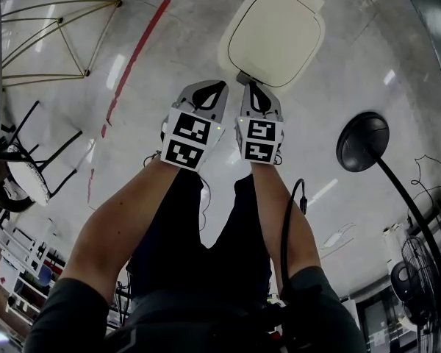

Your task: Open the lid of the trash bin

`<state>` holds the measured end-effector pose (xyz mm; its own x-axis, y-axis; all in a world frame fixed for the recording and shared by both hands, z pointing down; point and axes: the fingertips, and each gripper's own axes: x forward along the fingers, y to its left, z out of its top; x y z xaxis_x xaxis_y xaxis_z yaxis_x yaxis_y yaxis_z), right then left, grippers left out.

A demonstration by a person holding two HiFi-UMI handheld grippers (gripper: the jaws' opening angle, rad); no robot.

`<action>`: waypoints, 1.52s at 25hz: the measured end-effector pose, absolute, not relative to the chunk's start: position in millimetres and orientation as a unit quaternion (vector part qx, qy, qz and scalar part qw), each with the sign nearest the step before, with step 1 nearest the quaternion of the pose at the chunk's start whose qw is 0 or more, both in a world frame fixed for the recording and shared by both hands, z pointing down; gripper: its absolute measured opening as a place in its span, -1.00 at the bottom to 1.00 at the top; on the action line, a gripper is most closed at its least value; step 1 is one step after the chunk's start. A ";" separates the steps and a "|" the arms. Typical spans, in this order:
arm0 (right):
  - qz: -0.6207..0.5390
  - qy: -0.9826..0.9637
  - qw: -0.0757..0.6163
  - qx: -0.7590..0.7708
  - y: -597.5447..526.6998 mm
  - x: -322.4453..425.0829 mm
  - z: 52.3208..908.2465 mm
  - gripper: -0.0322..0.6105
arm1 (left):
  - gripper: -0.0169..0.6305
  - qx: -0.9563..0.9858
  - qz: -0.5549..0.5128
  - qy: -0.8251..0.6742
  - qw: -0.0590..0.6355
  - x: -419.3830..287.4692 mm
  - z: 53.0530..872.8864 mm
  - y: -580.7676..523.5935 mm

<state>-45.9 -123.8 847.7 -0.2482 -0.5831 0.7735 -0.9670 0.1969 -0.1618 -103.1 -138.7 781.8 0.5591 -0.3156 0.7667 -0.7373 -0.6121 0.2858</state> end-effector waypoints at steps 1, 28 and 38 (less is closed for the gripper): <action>0.330 -0.717 0.290 0.541 -123.8 -45.7 847.9 -0.82 | -0.92 0.829 0.345 -0.318 0.305 -103.0 781.4 -138.7; 0.347 -0.722 0.300 0.518 -128.2 -45.0 851.8 -0.82 | -0.92 0.820 0.333 -0.345 0.315 -111.6 775.9 -128.4; 0.352 -0.757 0.313 0.453 -142.8 -34.5 780.6 -0.82 | -0.92 0.821 0.293 -0.378 0.312 -113.1 673.2 -141.6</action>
